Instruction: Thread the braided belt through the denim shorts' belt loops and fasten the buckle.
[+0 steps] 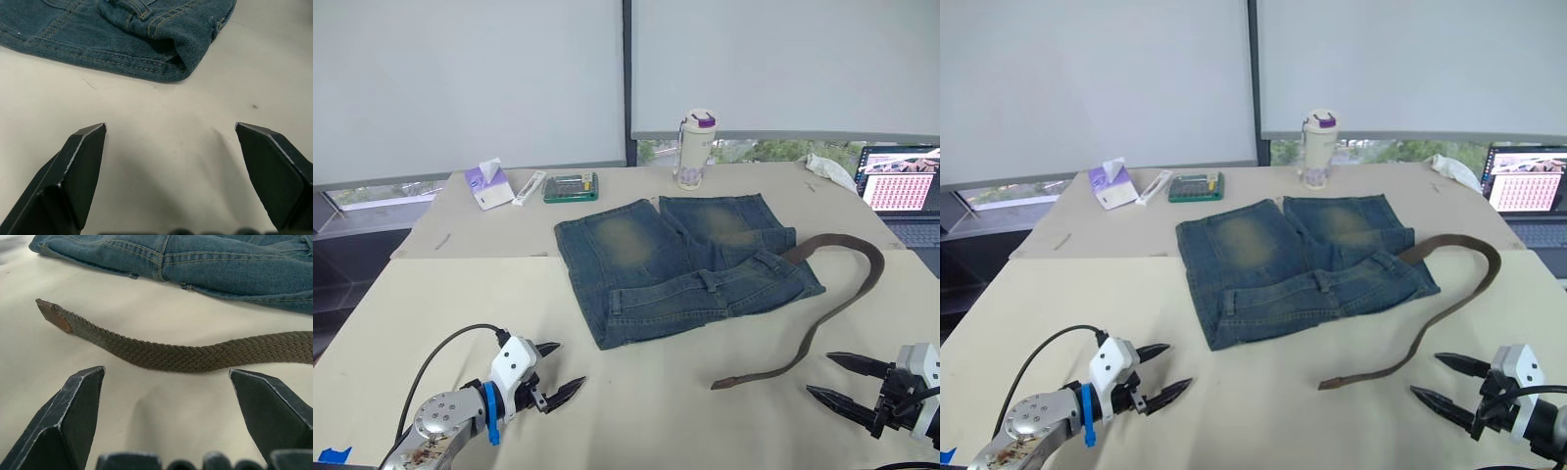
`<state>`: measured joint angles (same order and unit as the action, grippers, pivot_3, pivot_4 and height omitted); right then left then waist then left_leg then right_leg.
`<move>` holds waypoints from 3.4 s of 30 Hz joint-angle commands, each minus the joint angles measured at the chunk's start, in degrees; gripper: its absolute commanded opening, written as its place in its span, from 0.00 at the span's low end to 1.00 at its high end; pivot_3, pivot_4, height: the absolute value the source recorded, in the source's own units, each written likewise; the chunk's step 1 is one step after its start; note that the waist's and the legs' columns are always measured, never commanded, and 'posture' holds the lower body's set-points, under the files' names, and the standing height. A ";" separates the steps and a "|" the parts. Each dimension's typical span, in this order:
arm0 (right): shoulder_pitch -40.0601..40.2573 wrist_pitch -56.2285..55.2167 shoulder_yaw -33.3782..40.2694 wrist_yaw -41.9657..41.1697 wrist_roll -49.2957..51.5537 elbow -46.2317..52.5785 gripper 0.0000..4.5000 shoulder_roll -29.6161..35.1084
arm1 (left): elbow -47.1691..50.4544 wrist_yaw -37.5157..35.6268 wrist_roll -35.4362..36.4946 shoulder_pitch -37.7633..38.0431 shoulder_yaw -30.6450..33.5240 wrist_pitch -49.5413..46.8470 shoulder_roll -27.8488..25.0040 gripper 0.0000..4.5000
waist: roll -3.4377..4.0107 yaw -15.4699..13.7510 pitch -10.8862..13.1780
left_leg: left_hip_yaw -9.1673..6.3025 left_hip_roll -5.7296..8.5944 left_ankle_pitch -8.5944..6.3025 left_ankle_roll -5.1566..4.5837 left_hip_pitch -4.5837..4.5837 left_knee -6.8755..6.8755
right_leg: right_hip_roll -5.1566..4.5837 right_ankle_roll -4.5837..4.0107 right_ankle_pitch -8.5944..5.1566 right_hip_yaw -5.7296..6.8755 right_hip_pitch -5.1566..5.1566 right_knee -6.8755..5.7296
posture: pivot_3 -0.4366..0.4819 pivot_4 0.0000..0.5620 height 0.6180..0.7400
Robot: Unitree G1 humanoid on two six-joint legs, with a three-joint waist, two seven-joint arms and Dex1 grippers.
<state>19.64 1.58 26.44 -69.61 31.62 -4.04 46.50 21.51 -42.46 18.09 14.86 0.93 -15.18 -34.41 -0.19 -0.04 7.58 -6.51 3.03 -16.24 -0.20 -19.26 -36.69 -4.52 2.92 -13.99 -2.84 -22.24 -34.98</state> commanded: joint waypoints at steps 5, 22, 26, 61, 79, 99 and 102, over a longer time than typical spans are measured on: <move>-3.49 -2.26 1.99 -0.17 -0.74 -0.15 1.00 0.72 | 1.66 -1.62 1.35 -0.40 0.77 1.29 0.26 1.00 | 0.01 -0.06 0.00 | 0.03 0.00 0.00 0.00 0.02 0.00 | 0.01 0.00 0.00 -0.06 0.00 0.00 | 0.48 0.27 1.00; -36.58 -4.44 -21.48 9.95 -24.71 -12.05 1.00 4.06 | 7.47 -5.66 6.00 -14.05 -0.94 -3.75 -1.04 1.00 | 0.03 0.36 -0.01 | 0.34 0.02 0.02 0.02 0.21 -0.04 | 0.07 -0.49 0.32 0.00 -0.12 -0.03 | 0.48 0.27 1.00; -47.70 -8.98 -31.75 8.89 -34.26 -23.05 1.00 2.47 | 8.47 -5.45 6.71 -17.24 -1.56 -5.52 -0.75 1.00 | 0.04 0.78 -0.01 | 0.33 0.02 0.03 0.04 0.18 -0.04 | 0.08 -0.56 0.38 0.04 -0.17 0.00 | 0.48 0.27 1.00; -30.19 45.92 -34.29 14.71 -31.97 34.50 0.01 3.34 | 7.03 -6.22 5.88 -20.22 -4.56 -4.97 0.18 1.00 | -0.14 0.03 -0.24 | -0.64 0.02 0.03 0.06 0.12 -0.04 | 0.13 -0.52 0.34 0.51 -0.10 0.00 | 0.48 0.27 1.00; -14.49 38.13 -11.60 -4.57 -11.46 37.64 0.72 17.85 | 6.42 -11.20 4.60 -20.12 -6.62 -4.01 -2.43 1.00 | -0.19 -0.44 -0.08 | -0.38 0.02 0.05 0.08 0.08 -0.05 | 0.09 -0.39 0.27 0.52 -0.02 0.04 | 0.48 0.27 1.00; -15.42 29.45 -16.93 -2.29 -11.69 32.74 0.00 18.65 | 7.54 -13.17 9.38 -22.02 -6.71 -7.07 -1.68 1.00 | -0.24 -0.60 0.09 | -0.36 0.04 0.05 0.10 0.05 -0.09 | 0.03 -0.07 0.08 0.44 -0.08 0.03 | 0.48 0.27 1.00; -18.29 32.37 -13.27 -3.26 -5.37 33.49 0.00 17.82 | 8.29 -11.88 12.99 -22.89 -7.25 -10.19 0.76 1.00 | -0.24 -0.55 0.12 | -0.51 0.05 0.05 0.10 0.02 -0.10 | 0.01 -0.10 0.11 0.40 -0.04 0.03 | 0.48 0.27 1.00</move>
<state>2.47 32.59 9.99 -72.02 22.25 27.85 64.32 27.30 -54.93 28.55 -7.04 -6.51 -24.14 -33.89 -0.43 -0.59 7.71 -7.03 3.07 -16.19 -0.10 -19.25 -36.80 -4.49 2.81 -13.88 -2.43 -22.27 -34.95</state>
